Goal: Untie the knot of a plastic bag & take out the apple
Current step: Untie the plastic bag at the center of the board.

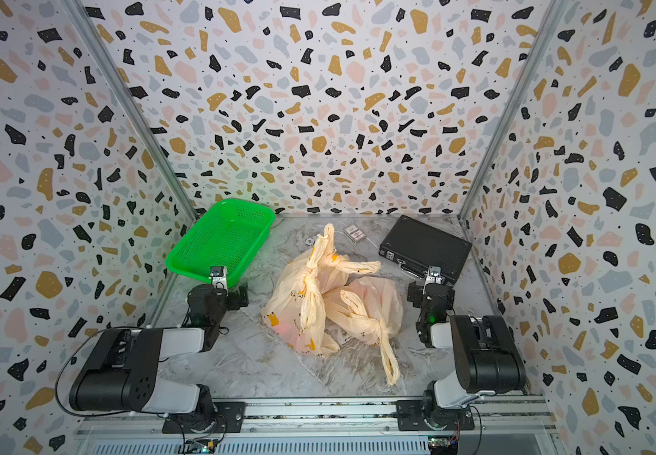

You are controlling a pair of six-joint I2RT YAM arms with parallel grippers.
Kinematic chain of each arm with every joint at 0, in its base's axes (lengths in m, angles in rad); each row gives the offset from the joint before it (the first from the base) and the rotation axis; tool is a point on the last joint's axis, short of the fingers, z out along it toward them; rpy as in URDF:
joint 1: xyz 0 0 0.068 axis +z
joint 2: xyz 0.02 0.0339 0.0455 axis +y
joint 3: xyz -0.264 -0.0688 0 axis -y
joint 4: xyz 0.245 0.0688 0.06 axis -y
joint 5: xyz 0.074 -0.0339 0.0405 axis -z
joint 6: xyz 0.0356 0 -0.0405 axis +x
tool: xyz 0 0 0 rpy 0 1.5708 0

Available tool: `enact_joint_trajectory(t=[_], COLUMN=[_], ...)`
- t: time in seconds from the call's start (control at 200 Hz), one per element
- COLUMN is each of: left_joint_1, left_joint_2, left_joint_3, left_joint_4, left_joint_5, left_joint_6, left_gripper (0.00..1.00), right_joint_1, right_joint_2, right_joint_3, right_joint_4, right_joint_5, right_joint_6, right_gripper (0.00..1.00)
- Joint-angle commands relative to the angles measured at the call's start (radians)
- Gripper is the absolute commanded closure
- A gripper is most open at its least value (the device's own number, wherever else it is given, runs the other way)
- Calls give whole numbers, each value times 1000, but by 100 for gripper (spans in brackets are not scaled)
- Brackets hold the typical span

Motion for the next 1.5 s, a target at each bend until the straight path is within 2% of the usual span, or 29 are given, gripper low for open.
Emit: enact_joint_trajectory(t=[0.0, 1.106, 1.226, 1.337, 1.492], left_joint_1=[-3, 1, 1, -18, -38], left_joint_2=[-8, -5, -68, -177, -308], left_joint_3=[15, 14, 13, 6, 51], left_joint_4=[51, 58, 13, -58, -251], left_joint_5=[3, 6, -35, -9, -51], left_joint_6=[10, 7, -9, 25, 7], left_gripper=[1, 1, 1, 1, 1], right_joint_1=[2, 1, 3, 5, 4], right_joint_2=[-1, -2, -29, -142, -236], right_joint_3=[20, 20, 5, 23, 136], right_joint_4=[18, 21, 31, -112, -450], right_joint_5=[0, -2, 28, 144, 174], right_joint_6=[-3, -3, 4, 54, 151], right_gripper=[0, 0, 0, 0, 0])
